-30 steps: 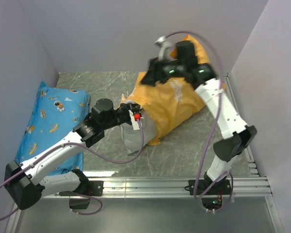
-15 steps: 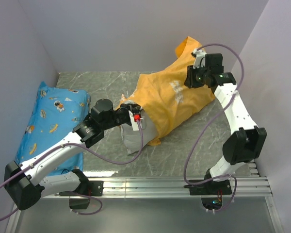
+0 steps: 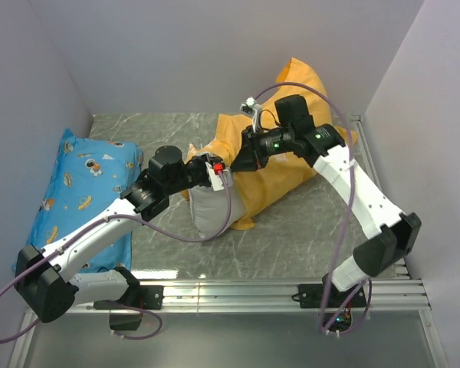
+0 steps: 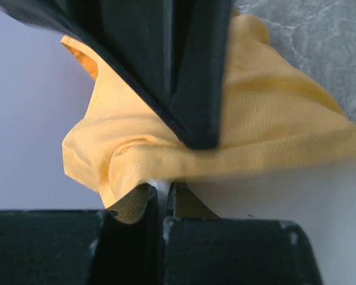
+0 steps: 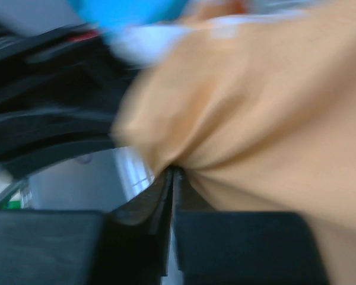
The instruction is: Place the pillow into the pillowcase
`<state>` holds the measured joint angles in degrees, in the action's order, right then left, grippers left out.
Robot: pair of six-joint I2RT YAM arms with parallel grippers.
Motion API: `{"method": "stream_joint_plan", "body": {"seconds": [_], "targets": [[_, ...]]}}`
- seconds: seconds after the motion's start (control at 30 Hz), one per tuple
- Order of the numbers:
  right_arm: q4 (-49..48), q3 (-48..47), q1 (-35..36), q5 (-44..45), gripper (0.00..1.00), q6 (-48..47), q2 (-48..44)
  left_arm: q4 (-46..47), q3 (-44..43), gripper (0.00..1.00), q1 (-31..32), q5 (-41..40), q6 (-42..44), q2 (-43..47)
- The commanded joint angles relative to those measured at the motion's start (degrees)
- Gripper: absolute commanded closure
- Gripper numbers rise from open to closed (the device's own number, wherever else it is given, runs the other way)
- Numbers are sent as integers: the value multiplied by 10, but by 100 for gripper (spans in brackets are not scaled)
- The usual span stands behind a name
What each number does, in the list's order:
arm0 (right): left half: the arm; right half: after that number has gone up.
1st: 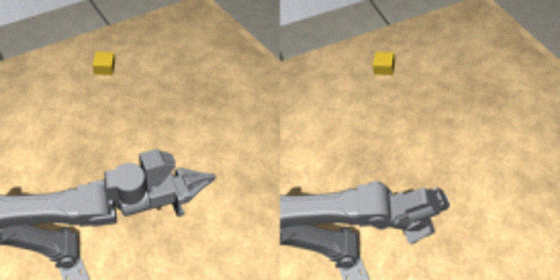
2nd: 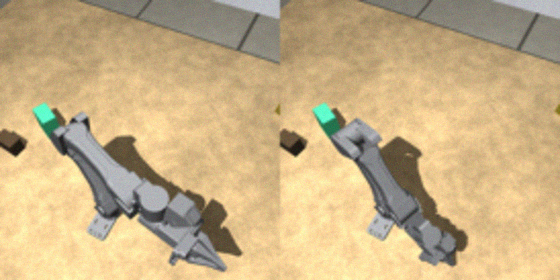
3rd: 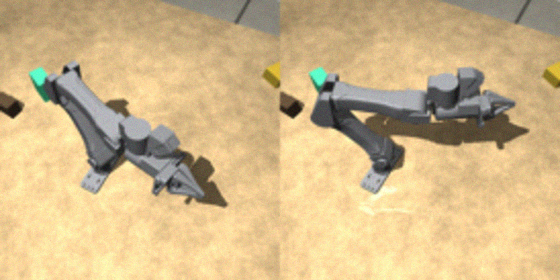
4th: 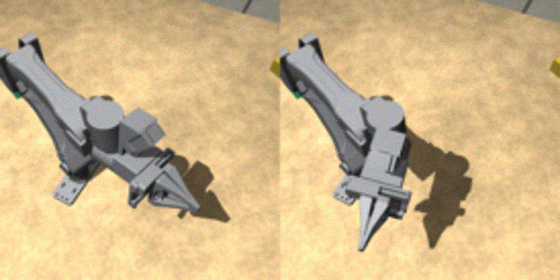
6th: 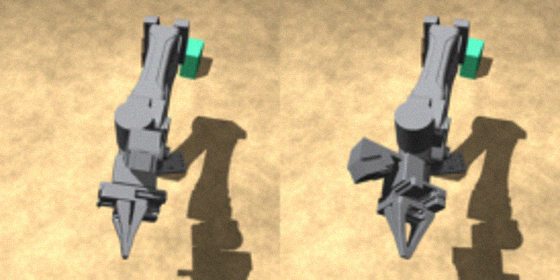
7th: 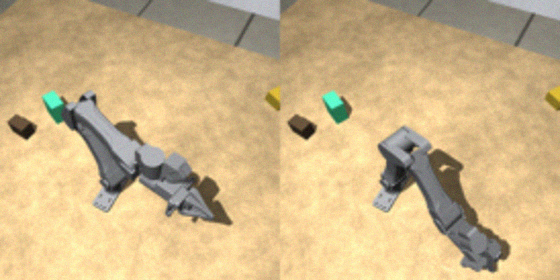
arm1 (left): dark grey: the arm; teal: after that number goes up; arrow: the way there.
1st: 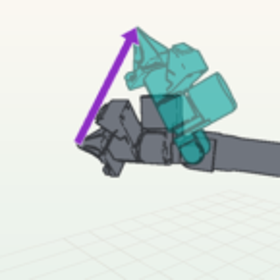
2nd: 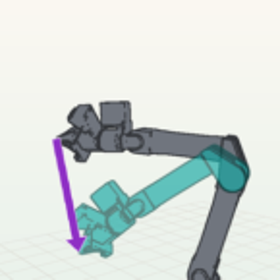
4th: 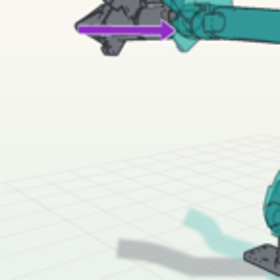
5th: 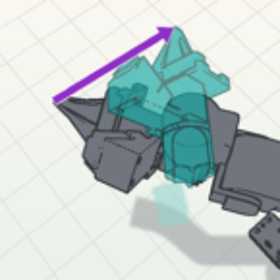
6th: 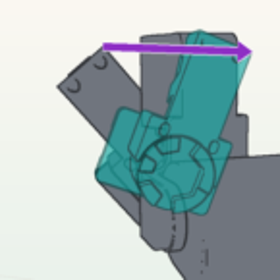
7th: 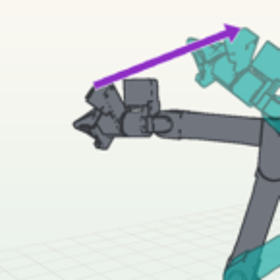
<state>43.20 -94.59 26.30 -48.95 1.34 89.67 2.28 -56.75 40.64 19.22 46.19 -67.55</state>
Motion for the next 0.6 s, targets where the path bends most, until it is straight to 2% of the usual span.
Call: {"method": "stream_joint_plan", "body": {"seconds": [0.0, 0.03, 0.07, 0.1, 0.17, 0.23, 0.37, 0.47, 0.5, 0.53, 0.57], "targets": [[14, -52, 2, 56, 59, -8, -56, 42, -29, 100, -6, 46, -23, 1], [11, -53, -17, 190, 43, -60, -58, 39, -29, 100, -10, 49, -24, 2], [-14, -34, -44, 223, 38, -81, -60, 34, -28, 100, -14, 52, -23, 6], [-27, -21, -100, 241, 33, -101, -61, 33, -23, 100, -14, 53, -23, 8], [-37, -1, -148, 288, 14, -156, -51, 31, -20, 100, -16, 56, -19, 11], [-26, 4, -179, 315, 7, -207, -22, 30, -18, 100, -18, 56, -21, 13], [-70, 36, -193, 327, 3, -240, 20, 31, -18, 100, -24, 58, -20, 8], [-89, 34, -193, 335, 2, -245, 79, 32, -21, 100, -25, 59, -22, 6], [-95, 35, -192, 332, 5, -245, 102, 31, -23, 100, -26, 60, -23, 4], [-92, 35, -193, 323, 30, -254, 112, 29, -25, 100, -26, 61, -22, 2], [-79, 27, -194, 316, 49, -253, 121, 29, -27, 100, -28, 62, -24, -3]]}}
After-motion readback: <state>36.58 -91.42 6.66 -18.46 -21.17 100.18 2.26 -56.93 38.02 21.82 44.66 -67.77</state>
